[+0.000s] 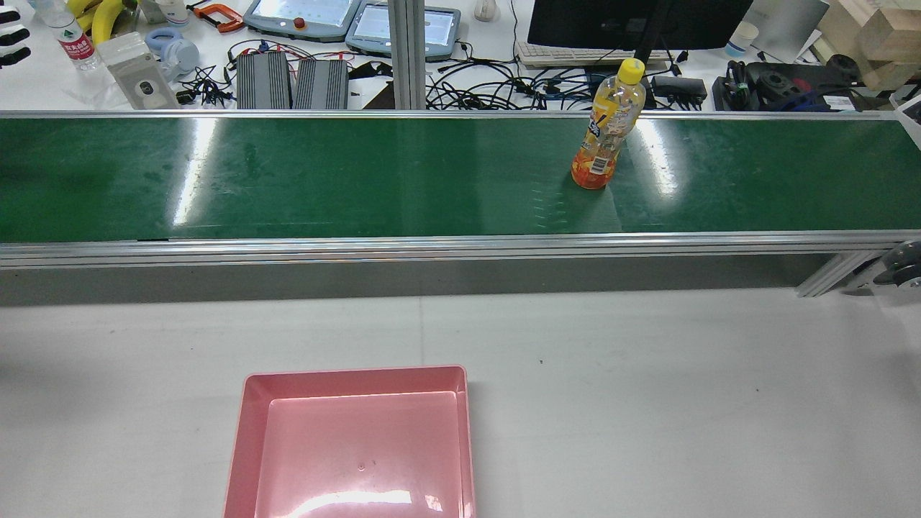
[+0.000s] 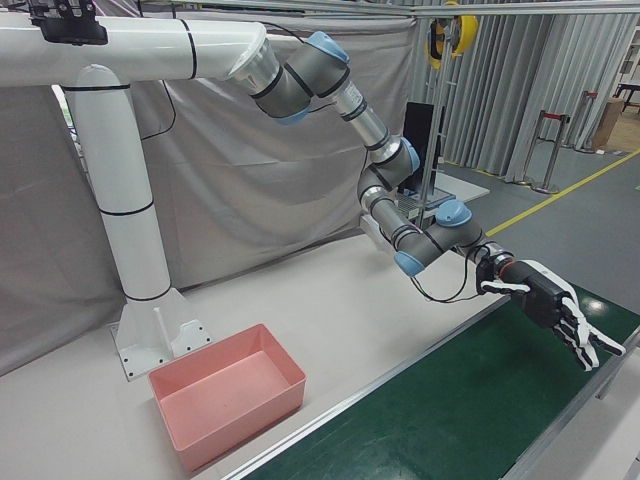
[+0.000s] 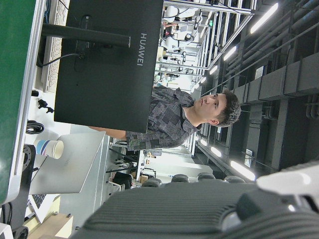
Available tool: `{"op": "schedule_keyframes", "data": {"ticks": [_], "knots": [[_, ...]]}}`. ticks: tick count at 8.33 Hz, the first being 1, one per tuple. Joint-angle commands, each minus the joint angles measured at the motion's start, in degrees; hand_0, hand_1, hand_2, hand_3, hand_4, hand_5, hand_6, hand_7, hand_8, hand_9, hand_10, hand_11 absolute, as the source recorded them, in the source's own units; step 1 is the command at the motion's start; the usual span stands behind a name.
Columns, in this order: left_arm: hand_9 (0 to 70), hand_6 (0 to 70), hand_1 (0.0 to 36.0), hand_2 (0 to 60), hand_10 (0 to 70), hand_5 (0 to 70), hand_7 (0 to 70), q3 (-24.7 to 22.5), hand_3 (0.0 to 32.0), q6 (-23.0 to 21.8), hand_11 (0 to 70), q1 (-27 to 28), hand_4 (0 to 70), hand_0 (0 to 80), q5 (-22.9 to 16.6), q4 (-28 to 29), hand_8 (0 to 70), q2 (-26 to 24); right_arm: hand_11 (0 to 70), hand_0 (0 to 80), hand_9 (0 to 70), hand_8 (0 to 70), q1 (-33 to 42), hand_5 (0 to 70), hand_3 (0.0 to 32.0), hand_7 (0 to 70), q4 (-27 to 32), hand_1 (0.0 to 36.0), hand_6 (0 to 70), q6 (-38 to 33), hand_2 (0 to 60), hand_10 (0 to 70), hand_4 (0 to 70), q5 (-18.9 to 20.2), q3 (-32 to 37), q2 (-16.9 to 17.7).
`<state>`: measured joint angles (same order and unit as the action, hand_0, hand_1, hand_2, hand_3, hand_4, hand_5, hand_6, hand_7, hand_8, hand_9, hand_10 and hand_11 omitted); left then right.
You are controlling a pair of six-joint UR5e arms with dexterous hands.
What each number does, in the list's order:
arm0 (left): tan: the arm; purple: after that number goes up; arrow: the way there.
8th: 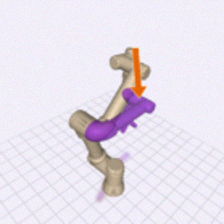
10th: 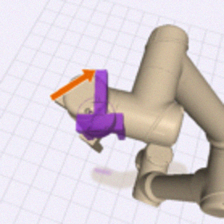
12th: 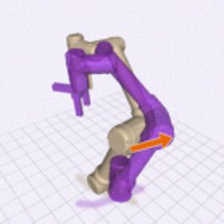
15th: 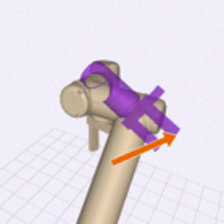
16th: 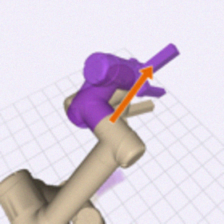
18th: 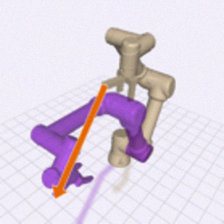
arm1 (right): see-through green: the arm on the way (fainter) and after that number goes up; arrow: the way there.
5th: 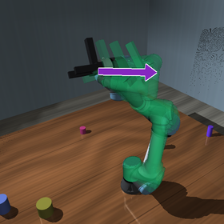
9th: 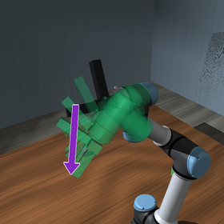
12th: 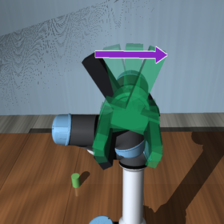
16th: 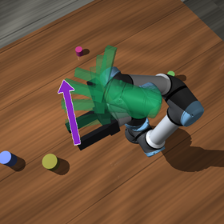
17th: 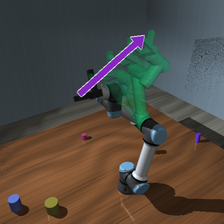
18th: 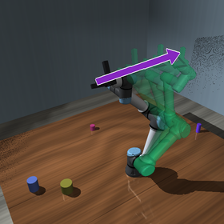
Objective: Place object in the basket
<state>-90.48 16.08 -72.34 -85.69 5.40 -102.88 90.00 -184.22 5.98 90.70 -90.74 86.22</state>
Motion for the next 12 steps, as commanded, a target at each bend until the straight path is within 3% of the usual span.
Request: {"op": "schedule_keyframes", "data": {"ticks": [1, 12], "knots": [[14.7, 0.8, 4.0, 0.0, 8.7, 18.6, 0.0, 0.0, 0.0, 0.0, 13.3, 0.0, 19.7, 47.7, 0.0, -0.1, 8.9, 0.0, 0.0, 0.0, 0.0, 0.0, 0.0, 0.0, 0.0, 0.0, 0.0, 0.0, 0.0, 0.0, 0.0, 0.0, 0.0, 0.0, 0.0, 0.0], [13.8, 0.5, 4.1, 0.0, 9.0, 19.0, 0.0, -0.5, 0.0, 0.0, 13.8, 0.0, 19.6, 47.4, 0.1, -0.5, 8.3, -0.2, 0.0, 0.0, 0.0, 0.0, 0.0, 0.0, 0.0, 0.0, 0.0, 0.0, 0.0, 0.0, 0.0, 0.0, 0.0, 0.0, -0.1, 0.0]]}}
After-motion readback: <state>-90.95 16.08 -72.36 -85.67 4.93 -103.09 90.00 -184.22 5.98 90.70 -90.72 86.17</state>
